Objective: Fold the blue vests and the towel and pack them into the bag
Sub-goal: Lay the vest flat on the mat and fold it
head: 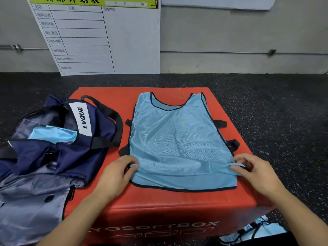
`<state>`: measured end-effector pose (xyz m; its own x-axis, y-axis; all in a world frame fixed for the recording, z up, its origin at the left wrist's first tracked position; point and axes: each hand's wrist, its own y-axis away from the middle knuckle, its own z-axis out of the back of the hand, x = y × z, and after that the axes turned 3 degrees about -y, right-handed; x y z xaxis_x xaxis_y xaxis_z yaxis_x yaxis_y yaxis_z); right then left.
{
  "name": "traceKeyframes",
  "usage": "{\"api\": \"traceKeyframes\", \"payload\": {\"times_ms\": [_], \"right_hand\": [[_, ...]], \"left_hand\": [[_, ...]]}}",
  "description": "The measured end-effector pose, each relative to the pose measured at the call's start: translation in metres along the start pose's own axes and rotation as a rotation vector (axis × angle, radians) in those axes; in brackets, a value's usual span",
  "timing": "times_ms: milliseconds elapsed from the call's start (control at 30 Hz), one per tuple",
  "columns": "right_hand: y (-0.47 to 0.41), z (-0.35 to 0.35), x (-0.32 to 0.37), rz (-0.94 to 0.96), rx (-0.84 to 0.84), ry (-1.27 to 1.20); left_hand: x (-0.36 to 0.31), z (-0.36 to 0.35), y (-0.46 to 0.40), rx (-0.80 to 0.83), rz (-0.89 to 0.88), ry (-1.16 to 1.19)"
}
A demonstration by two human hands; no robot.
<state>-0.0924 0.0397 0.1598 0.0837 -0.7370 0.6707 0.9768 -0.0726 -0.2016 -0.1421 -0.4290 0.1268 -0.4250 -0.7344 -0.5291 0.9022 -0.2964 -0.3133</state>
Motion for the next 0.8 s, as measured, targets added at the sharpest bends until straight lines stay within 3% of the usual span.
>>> {"api": "traceKeyframes", "payload": {"times_ms": [367,800], "right_hand": [[0.01,0.003,-0.019,-0.071,0.255,-0.103],[0.009,0.007,-0.014,-0.063,0.251,-0.08]], "left_hand": [[0.009,0.007,0.016,0.064,0.001,0.093],[-0.006,-0.001,0.015,0.037,0.013,0.07]]}}
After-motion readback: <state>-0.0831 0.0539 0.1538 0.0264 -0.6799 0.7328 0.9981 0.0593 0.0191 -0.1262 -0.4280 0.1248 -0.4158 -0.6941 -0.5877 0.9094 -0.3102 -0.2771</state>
